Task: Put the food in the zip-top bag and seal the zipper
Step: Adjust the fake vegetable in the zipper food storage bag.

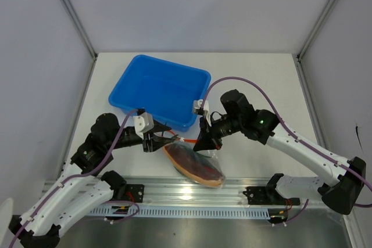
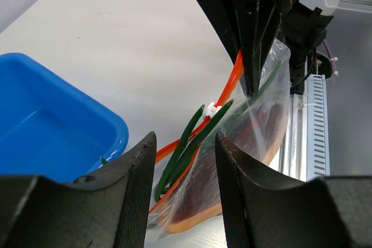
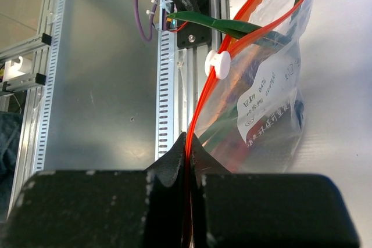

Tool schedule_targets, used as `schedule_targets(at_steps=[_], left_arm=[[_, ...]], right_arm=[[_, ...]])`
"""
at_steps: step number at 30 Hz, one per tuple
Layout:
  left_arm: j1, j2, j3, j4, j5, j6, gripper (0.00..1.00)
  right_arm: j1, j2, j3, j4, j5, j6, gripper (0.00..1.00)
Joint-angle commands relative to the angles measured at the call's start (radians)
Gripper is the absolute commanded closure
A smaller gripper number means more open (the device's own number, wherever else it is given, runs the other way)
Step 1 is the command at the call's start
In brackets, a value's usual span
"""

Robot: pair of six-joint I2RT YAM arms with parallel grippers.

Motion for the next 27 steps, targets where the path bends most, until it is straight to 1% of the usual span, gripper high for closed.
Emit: schedule_targets(at_steps=[1,4,8,11,12,18,20,25,27], left_arm=[[0.009,0.006,-0.011,0.038,0.070,0.010,0.52],[0.007,0.032,-0.004,0.036,0.093,0.015,0.48],[0.009,0.061,0.006,0.041,0.099,0.018,0.50],[0.007,0.081,0.017,0.045,0.112,0.016,0.56],[0.007,0.087,0.020,0.045,0.112,0.015,0.60],[0.009,0.100,0.025,0.068,0.119,-0.001,0.68],[0.009,0.100,0.029,0.078,0.122,-0.005,0.68],[0.009,0.107,0.037,0.090,0.135,-0.018,0.73],[0.009,0.119,0.049,0.076,0.155,-0.015,0.79]], right_arm=[[-0.002,-0.028,0.015,0.043,-0.036,-0.012,1.00],[-0.002,-0.028,0.016,0.046,-0.041,-0.012,1.00],[-0.004,-0.026,0.019,0.054,-0.043,-0.007,1.00],[-0.004,-0.025,0.021,0.052,-0.043,-0.006,1.00],[-0.004,-0.025,0.021,0.052,-0.044,-0.004,1.00],[-0.004,-0.023,0.019,0.048,-0.047,-0.007,1.00],[-0.002,-0.025,0.018,0.047,-0.049,-0.007,1.00],[-0.002,-0.028,0.018,0.046,-0.049,-0.007,1.00],[-0.001,-0.026,0.019,0.046,-0.049,-0.007,1.00]])
